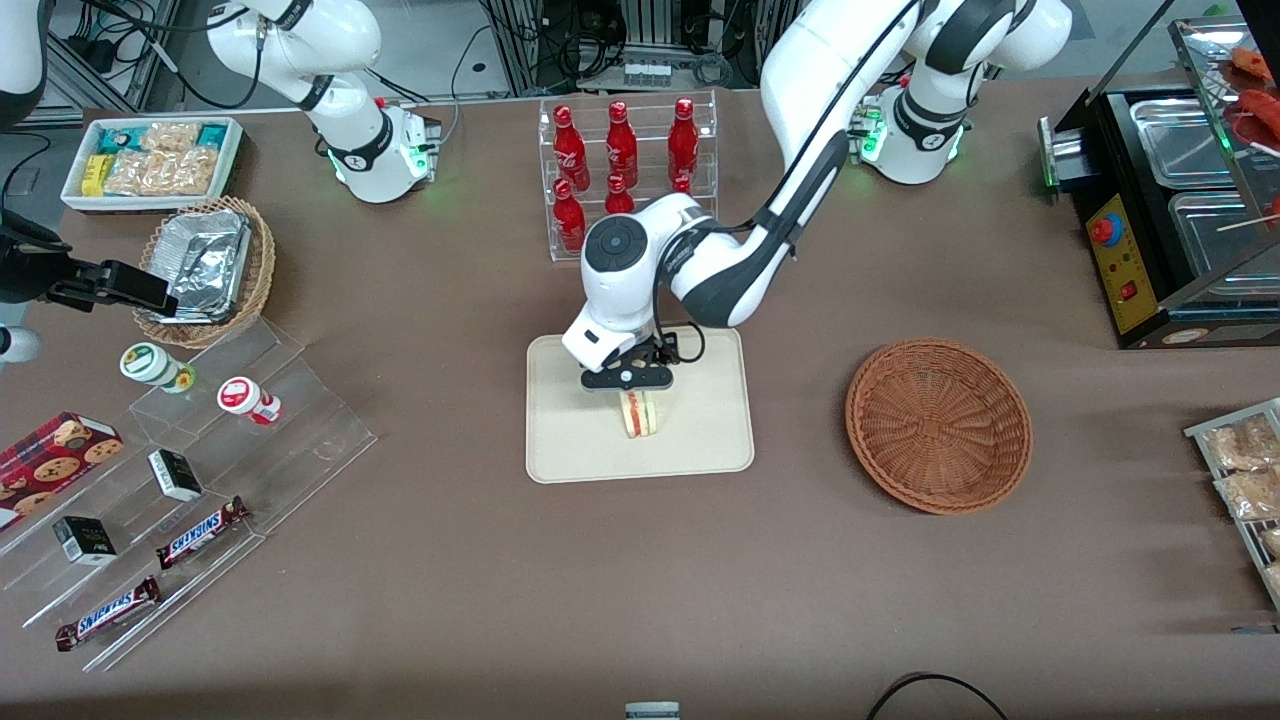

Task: Place sandwich from basket to tray
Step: 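Lower the sandwich onto the tray and open the left gripper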

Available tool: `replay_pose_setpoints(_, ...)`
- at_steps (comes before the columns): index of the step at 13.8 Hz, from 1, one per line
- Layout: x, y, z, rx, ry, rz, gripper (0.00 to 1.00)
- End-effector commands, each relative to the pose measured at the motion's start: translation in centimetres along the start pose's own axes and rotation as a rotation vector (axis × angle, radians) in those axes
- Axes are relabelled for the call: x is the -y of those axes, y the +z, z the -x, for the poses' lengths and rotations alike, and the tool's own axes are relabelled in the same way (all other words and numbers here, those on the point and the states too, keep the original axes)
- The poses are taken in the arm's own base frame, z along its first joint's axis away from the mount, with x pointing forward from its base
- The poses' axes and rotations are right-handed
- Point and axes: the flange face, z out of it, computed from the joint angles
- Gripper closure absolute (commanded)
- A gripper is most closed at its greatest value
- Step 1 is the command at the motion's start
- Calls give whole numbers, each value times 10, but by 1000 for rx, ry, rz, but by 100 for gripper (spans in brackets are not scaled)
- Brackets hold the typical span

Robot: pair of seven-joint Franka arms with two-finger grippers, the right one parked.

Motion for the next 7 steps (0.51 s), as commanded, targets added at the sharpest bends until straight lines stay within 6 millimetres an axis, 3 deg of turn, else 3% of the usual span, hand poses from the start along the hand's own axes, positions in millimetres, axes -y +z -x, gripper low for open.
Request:
replay_pose_setpoints(1,27,-70,-15,-26,-115,-33,0)
replay_pose_setpoints(4,76,-136,-42,-48,-204,-70,0)
replay_pose_setpoints(7,143,-199,-71,-17,-252,-80,0)
